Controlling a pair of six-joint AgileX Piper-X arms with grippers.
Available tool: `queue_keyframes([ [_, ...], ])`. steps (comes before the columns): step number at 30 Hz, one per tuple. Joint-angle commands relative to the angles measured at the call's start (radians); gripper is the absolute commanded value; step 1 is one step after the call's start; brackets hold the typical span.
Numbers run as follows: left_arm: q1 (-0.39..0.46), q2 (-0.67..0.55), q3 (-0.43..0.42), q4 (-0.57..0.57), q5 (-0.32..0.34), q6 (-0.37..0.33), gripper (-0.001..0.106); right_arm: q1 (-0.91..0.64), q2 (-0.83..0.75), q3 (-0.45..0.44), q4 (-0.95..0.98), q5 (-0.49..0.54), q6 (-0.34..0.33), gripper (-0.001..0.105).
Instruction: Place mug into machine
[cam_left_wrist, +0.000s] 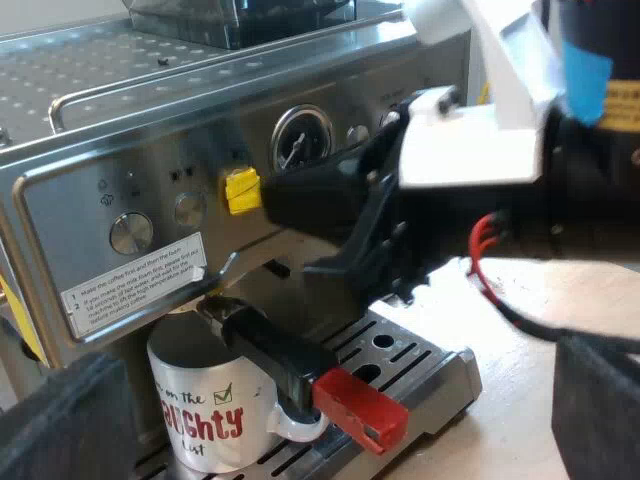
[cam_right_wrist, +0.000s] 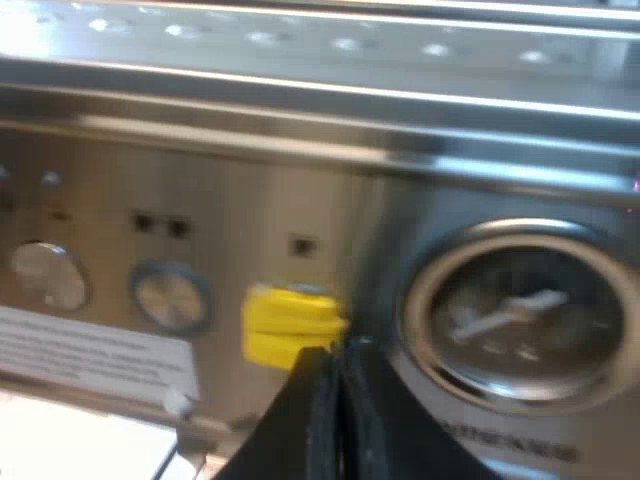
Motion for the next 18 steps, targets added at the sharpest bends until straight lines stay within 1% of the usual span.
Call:
queue_keyframes([
  [1,-0.002,0.003,-0.009,-0.004,-0.011,-0.003,0.085,0.031,-0.056,-0.012,0.108,-0.038,0.034,0.001],
  [2,-0.002,0.003,-0.009,-0.004,-0.011,-0.003,0.085,0.038,-0.067,-0.012,0.135,-0.054,0.053,0.002],
  [3,-0.002,0.003,-0.010,-0.004,-0.011,-0.003,0.085,0.049,-0.084,-0.012,0.178,-0.071,0.093,0.008],
  [4,-0.002,0.003,-0.010,-0.004,-0.011,-0.003,0.085,0.060,-0.103,-0.012,0.229,-0.077,0.121,0.018],
  [5,-0.002,0.003,-0.010,-0.004,-0.011,-0.003,0.085,0.062,-0.109,-0.012,0.246,-0.077,0.126,0.022],
  [6,-0.002,0.003,-0.010,-0.004,-0.011,-0.003,0.085,0.071,-0.130,-0.012,0.302,-0.077,0.160,0.036],
  [7,-0.002,0.003,-0.010,-0.004,-0.011,-0.003,0.085,0.071,-0.148,-0.012,0.342,-0.077,0.176,0.048],
  [8,-0.002,0.003,-0.010,-0.004,-0.011,-0.007,0.085,0.071,-0.158,-0.012,0.356,-0.077,0.182,0.051],
  [9,-0.002,0.003,-0.010,-0.004,-0.011,-0.017,0.085,0.071,-0.178,-0.012,0.393,-0.084,0.187,0.060],
  [10,-0.002,0.003,-0.010,-0.004,-0.011,-0.039,0.085,0.071,-0.200,-0.012,0.430,-0.096,0.187,0.065],
  [12,-0.002,0.003,-0.014,-0.004,-0.011,-0.057,0.085,0.071,-0.230,-0.012,0.473,-0.115,0.187,0.068],
  [14,-0.002,0.003,-0.022,-0.004,-0.011,-0.057,0.085,0.071,-0.275,-0.012,0.514,-0.129,0.187,0.069],
  [15,-0.002,0.003,-0.028,-0.004,-0.033,-0.055,0.085,0.071,-0.300,-0.012,0.540,-0.138,0.183,0.069],
  [16,-0.002,0.003,-0.036,-0.004,-0.073,-0.055,0.085,0.068,-0.329,-0.012,0.562,-0.137,0.176,0.069],
  [17,-0.002,0.006,-0.040,-0.004,-0.089,-0.055,0.085,0.067,-0.343,-0.012,0.568,-0.137,0.168,0.069],
  [18,-0.002,0.012,-0.051,-0.004,-0.138,-0.055,0.085,0.067,-0.370,-0.012,0.583,-0.137,0.131,0.069],
])
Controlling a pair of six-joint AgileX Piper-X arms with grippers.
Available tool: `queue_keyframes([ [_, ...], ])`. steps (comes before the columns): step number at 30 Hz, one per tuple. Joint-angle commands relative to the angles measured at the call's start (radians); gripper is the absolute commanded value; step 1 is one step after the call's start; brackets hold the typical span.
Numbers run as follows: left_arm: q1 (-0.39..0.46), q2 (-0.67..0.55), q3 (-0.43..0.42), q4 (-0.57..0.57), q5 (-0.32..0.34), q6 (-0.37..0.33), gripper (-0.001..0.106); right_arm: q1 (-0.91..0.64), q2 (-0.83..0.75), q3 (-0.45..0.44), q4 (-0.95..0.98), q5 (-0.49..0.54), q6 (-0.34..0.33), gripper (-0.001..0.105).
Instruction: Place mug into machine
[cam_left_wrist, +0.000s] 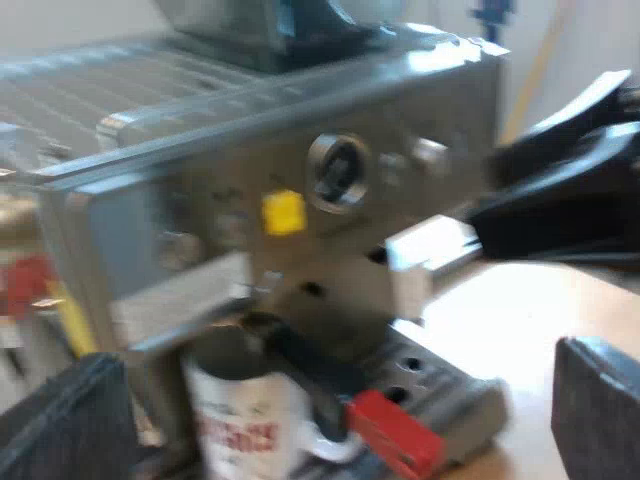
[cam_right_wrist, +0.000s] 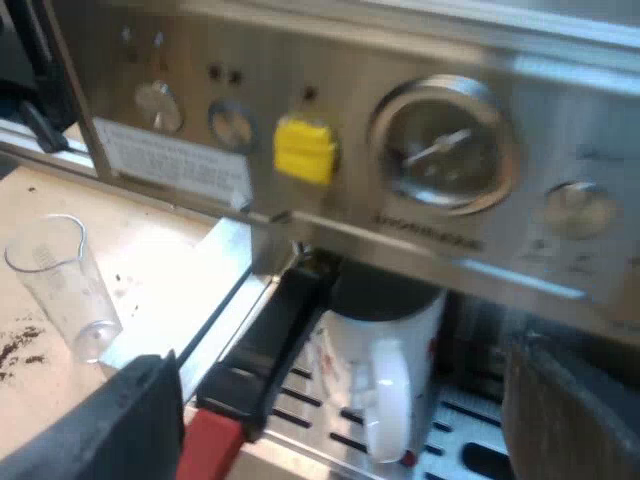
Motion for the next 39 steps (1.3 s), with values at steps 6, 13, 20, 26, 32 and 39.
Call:
queue_keyframes([
  [6,-0.002,0.136,-0.102,-0.005,-0.083,-0.016,0.085,-0.093,-0.141,-0.011,0.080,-0.043,-0.125,0.069],
  [13,0.017,0.331,-0.262,-0.013,-0.090,-0.013,0.085,-0.316,-0.245,-0.011,0.129,-0.170,-0.127,0.069],
  [20,0.199,0.424,-0.315,-0.010,0.041,-0.013,0.085,-0.591,-0.325,-0.011,0.191,-0.379,-0.092,0.069],
  [26,0.414,0.443,-0.315,-0.010,0.116,-0.013,0.085,-0.814,-0.353,-0.011,0.269,-0.509,-0.087,0.069],
  [32,0.403,0.437,-0.328,0.005,0.117,-0.013,0.085,-1.041,-0.364,-0.011,0.372,-0.517,-0.190,0.069],
  [39,0.402,0.354,-0.329,0.010,0.117,-0.013,0.085,-1.244,-0.447,-0.011,0.406,-0.526,-0.306,0.069],
])
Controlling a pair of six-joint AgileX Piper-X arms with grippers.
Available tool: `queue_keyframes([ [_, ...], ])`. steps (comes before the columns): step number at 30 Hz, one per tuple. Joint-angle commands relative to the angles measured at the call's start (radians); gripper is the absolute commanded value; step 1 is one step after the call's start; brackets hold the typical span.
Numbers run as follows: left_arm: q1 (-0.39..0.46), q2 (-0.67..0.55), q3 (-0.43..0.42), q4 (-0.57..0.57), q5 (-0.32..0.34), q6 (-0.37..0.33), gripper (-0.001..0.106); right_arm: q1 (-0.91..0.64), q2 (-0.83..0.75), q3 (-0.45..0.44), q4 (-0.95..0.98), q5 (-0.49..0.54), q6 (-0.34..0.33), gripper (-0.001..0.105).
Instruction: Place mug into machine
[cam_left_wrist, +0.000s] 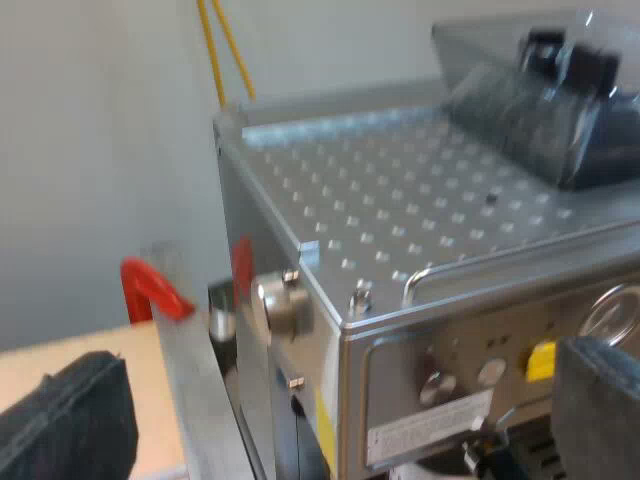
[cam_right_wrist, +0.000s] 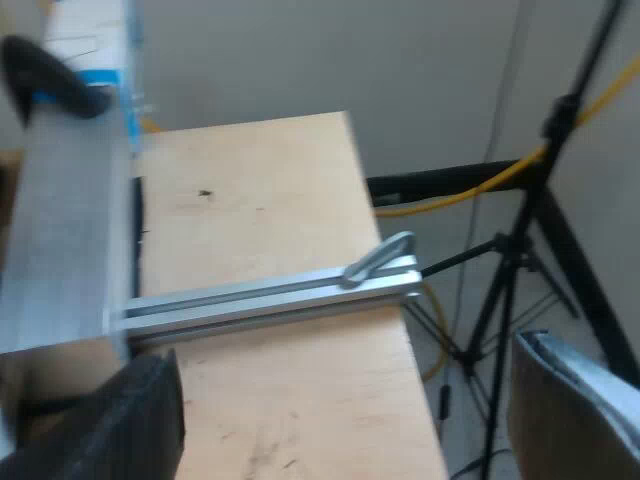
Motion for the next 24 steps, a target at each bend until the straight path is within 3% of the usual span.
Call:
queue_keyframes([
  [1,-0.003,-0.086,-0.009,0.005,0.009,-0.009,0.085,-0.046,-0.067,-0.011,0.006,-0.021,-0.033,0.069],
  [7,-0.003,-0.184,-0.009,0.067,0.004,-0.009,0.085,-0.044,-0.124,-0.011,0.011,-0.039,-0.041,0.069],
  [16,-0.003,-0.422,-0.009,0.269,0.004,0.001,0.085,-0.044,-0.463,-0.011,0.287,-0.207,-0.033,0.069],
  [24,-0.001,-0.586,-0.010,0.415,-0.019,0.001,0.085,-0.044,-0.637,-0.012,0.391,-0.206,-0.003,0.069],
])
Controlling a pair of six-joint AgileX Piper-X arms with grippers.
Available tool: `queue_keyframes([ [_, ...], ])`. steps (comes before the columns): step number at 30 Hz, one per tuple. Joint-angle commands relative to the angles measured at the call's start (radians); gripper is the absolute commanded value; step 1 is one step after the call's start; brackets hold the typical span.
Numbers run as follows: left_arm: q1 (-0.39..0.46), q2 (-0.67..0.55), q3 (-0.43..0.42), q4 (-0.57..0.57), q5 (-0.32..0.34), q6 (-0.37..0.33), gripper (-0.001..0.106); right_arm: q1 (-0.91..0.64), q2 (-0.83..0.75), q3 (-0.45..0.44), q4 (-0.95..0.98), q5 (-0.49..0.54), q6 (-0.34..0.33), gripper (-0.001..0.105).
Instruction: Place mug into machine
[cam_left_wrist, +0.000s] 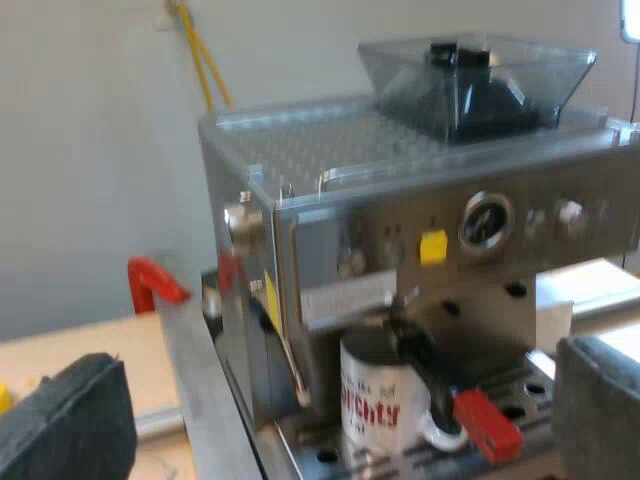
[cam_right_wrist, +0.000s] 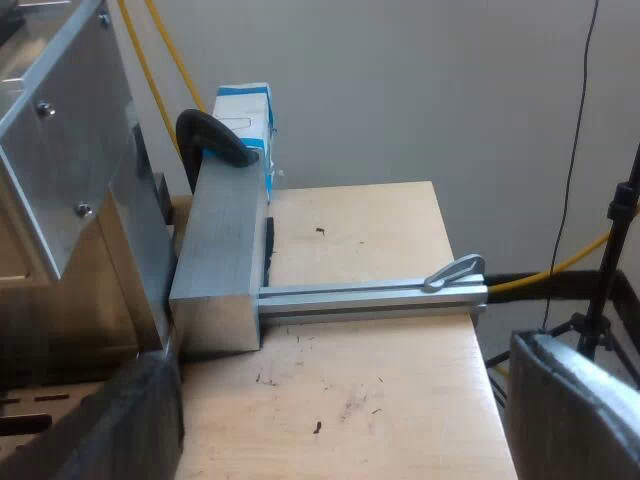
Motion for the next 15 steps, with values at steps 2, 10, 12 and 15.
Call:
queue_keyframes([
  [2,-0.001,-0.107,-0.002,0.057,-0.016,-0.002,0.085,-0.003,-0.077,-0.009,0.077,-0.010,0.027,0.069],
  [10,0.001,-0.137,-0.014,0.182,-0.048,0.014,0.085,0.000,-0.184,0.045,0.152,-0.004,0.033,0.069],
  [12,0.001,-0.137,-0.015,0.183,-0.092,0.013,0.085,0.006,-0.184,0.069,0.149,-0.010,0.033,0.069],
  [15,0.001,-0.137,0.012,0.145,-0.188,0.013,0.085,0.009,-0.184,0.119,0.068,-0.010,0.033,0.069],
])
